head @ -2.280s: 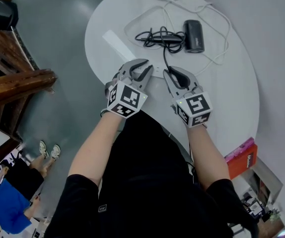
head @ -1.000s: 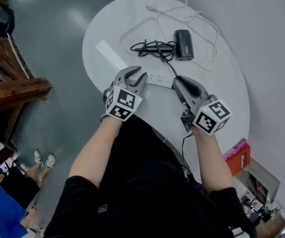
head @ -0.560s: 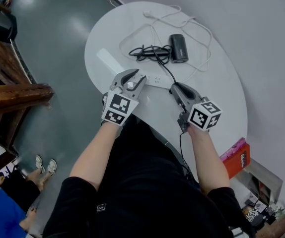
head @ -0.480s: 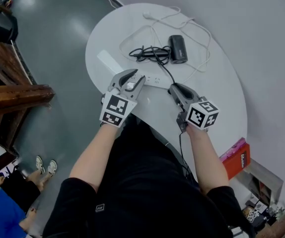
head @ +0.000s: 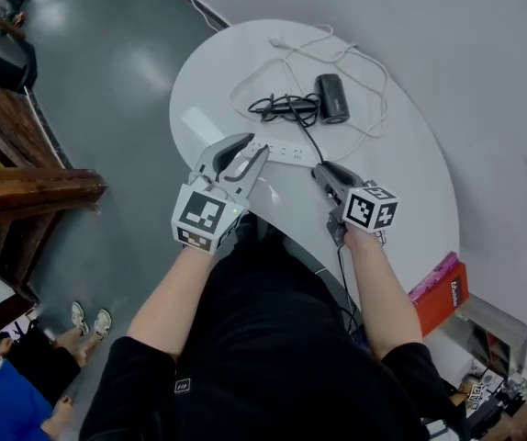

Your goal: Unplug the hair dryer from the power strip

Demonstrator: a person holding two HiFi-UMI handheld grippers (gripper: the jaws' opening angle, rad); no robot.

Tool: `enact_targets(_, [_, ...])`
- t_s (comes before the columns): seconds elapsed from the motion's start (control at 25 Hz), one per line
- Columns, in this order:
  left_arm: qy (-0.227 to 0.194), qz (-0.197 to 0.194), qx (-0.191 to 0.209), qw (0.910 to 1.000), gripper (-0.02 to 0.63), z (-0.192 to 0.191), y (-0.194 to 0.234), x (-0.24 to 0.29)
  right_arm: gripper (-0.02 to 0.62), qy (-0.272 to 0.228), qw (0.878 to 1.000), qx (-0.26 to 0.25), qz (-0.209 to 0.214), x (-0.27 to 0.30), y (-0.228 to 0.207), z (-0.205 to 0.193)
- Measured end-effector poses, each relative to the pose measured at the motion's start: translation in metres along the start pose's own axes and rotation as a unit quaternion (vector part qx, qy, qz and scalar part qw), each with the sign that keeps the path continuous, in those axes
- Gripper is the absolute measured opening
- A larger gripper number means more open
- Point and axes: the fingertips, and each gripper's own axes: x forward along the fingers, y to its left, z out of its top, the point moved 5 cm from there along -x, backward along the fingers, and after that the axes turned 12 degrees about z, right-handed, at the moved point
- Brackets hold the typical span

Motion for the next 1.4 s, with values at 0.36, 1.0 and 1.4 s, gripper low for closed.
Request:
enact_targets(0.36, [-0.021, -0.007, -0.016, 0.9996, 0.114, 0.015, 0.006, -0.018, 0.064, -0.054, 0.997, -0.049, -0.020, -0.047, 0.038, 0.032])
enact_targets(1.0, [-0.078, 0.036, 0.012, 0.9962, 0.092, 0.122, -0.058, -0.064, 0.063, -0.220, 0.943, -0.250, -0.001, -0.222, 0.138, 0.126])
enact_targets(1.4, [-0.100, 0.042, 0.029, 0.9937, 0.054, 0.149, -0.077, -0.082, 0.041, -0.279, 0.916, -0.289, 0.008, -0.253, 0.168, 0.152])
